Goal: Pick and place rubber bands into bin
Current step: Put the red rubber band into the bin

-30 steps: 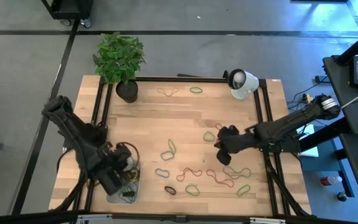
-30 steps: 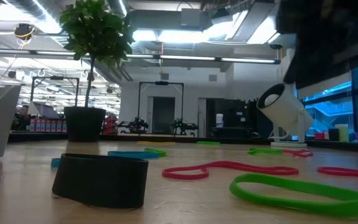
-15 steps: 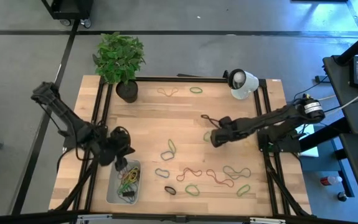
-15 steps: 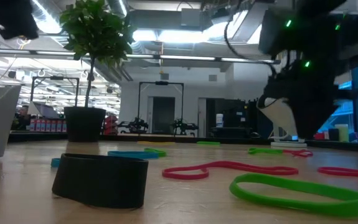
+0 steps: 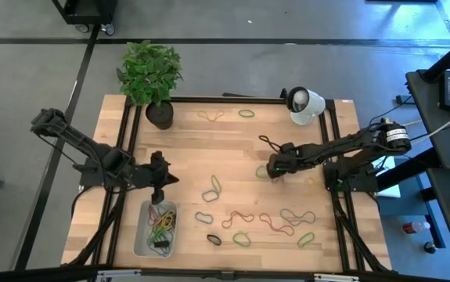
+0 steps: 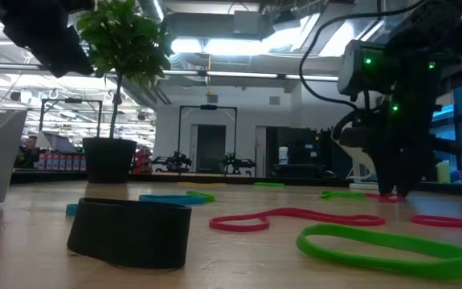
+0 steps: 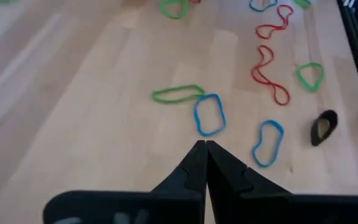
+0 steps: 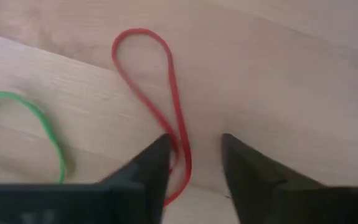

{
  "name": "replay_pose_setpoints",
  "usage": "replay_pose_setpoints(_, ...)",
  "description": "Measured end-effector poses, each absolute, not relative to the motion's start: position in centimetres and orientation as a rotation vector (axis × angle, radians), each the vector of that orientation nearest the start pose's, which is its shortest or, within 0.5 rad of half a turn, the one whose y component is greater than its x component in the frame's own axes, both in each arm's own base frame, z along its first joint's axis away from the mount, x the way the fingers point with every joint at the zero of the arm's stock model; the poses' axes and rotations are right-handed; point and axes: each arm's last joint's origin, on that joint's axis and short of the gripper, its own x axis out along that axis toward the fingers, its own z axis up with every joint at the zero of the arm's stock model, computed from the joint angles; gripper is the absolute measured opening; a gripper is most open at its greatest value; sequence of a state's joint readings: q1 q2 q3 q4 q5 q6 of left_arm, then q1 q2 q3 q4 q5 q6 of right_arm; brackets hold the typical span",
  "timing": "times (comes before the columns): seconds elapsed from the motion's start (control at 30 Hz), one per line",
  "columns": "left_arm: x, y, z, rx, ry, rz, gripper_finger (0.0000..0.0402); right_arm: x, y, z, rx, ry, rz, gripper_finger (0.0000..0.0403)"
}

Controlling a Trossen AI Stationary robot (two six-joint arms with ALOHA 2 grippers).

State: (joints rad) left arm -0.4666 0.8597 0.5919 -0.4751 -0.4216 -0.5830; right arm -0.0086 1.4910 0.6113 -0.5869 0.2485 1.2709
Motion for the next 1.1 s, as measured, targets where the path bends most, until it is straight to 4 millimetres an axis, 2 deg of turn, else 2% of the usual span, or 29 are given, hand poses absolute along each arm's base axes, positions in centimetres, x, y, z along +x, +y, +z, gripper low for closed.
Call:
replay_pose_setpoints(0.13, 15.3, -5.6, 23.8, -0.183, 0.626, 0.166, 0.0001, 21.7, -0.2, 12.4, 0.809, 1.092, -1.008, 0.0039)
replay_pose_setpoints(0.2, 14.8, -5.1, 24.0, -0.166, 0.63, 0.175, 0.0001, 22.0, 0.3, 12.6, 0.795, 1.088, -0.987, 0.0013)
replay_pose_setpoints(0.3, 13.9, -4.3, 24.2, -0.141, 0.65, 0.188, 0.0001, 22.5, 1.4, 13.2, 0.82, 1.087, -0.983, 0.0006)
replay_pose_setpoints(0.43, 12.5, -3.7, 24.8, -0.104, 0.628, 0.165, 0.0001, 23.3, 3.5, 15.2, 0.851, 1.088, -0.986, 0.0003)
replay_pose_setpoints(0.7, 10.5, -3.0, 25.7, -0.062, 0.57, 0.094, 0.0002, 28.1, 10.3, 22.8, 0.793, 0.732, -0.795, 0.0001)
replay_pose_setpoints(0.77, 10.3, -2.9, 25.8, -0.065, 0.561, 0.088, 0.0002, 30.1, 12.0, 24.4, 0.741, 0.668, -0.752, 0.0001)
replay_pose_setpoints(0.87, 10.1, -2.9, 25.9, -0.063, 0.553, 0.081, 0.0002, 34.4, 14.6, 26.2, 0.658, 0.628, -0.666, 0.0001)
replay_pose_setpoints(1.1, 10.2, -2.9, 25.9, -0.063, 0.555, 0.077, 0.0002, 45.8, 19.0, 27.3, 0.438, 0.524, -0.454, 0.0)
